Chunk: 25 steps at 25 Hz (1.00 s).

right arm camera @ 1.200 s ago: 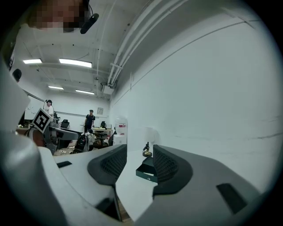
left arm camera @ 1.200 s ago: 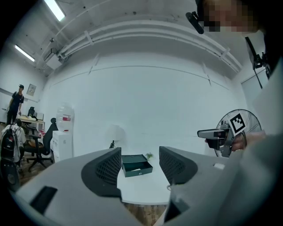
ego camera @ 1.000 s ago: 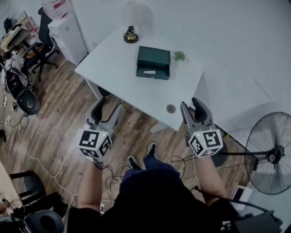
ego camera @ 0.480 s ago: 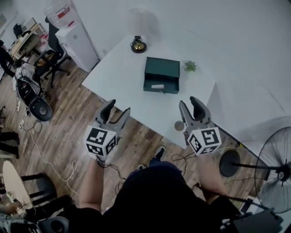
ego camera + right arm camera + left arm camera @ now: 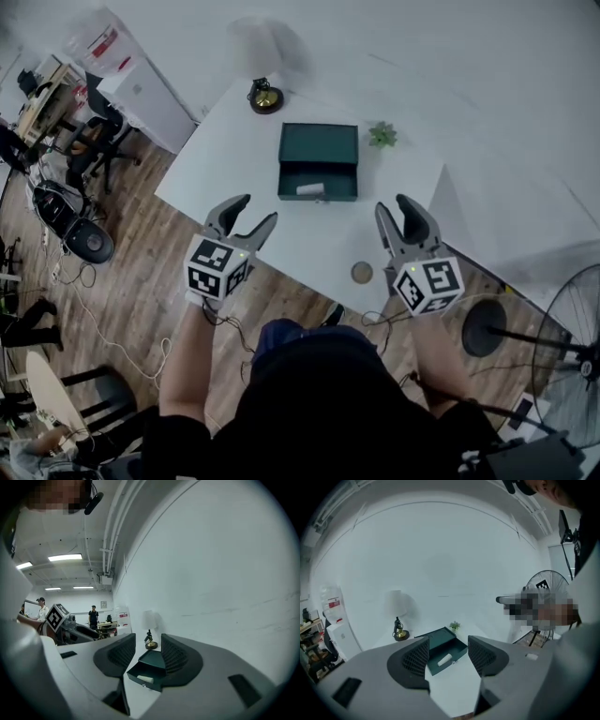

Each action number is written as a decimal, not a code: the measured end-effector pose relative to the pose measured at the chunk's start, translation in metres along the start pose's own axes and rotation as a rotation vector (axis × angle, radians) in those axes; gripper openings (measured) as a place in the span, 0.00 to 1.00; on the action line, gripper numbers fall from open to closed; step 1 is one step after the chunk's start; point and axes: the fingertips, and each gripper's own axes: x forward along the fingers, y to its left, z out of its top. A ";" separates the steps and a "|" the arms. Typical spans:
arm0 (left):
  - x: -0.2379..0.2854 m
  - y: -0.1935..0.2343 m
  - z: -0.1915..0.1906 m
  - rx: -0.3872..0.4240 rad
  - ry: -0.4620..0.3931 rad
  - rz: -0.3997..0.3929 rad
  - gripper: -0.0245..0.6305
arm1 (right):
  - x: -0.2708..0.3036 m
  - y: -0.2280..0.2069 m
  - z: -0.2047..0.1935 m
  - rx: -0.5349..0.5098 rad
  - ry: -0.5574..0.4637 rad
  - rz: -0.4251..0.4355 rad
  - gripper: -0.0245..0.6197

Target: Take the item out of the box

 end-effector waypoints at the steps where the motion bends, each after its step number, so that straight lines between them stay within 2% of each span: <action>1: 0.012 0.001 0.000 0.014 0.019 -0.019 0.43 | 0.001 -0.005 0.000 0.003 0.001 -0.008 0.31; 7: 0.085 0.024 -0.011 0.078 0.124 -0.146 0.41 | 0.010 -0.031 -0.002 0.016 0.046 -0.105 0.30; 12: 0.150 0.041 -0.034 0.140 0.231 -0.301 0.41 | 0.019 -0.049 -0.005 0.030 0.068 -0.244 0.30; 21: 0.240 0.036 -0.104 0.338 0.504 -0.609 0.40 | 0.025 -0.058 -0.013 0.061 0.096 -0.485 0.27; 25: 0.269 0.025 -0.121 0.450 0.551 -0.659 0.39 | 0.016 -0.059 -0.023 0.093 0.104 -0.567 0.26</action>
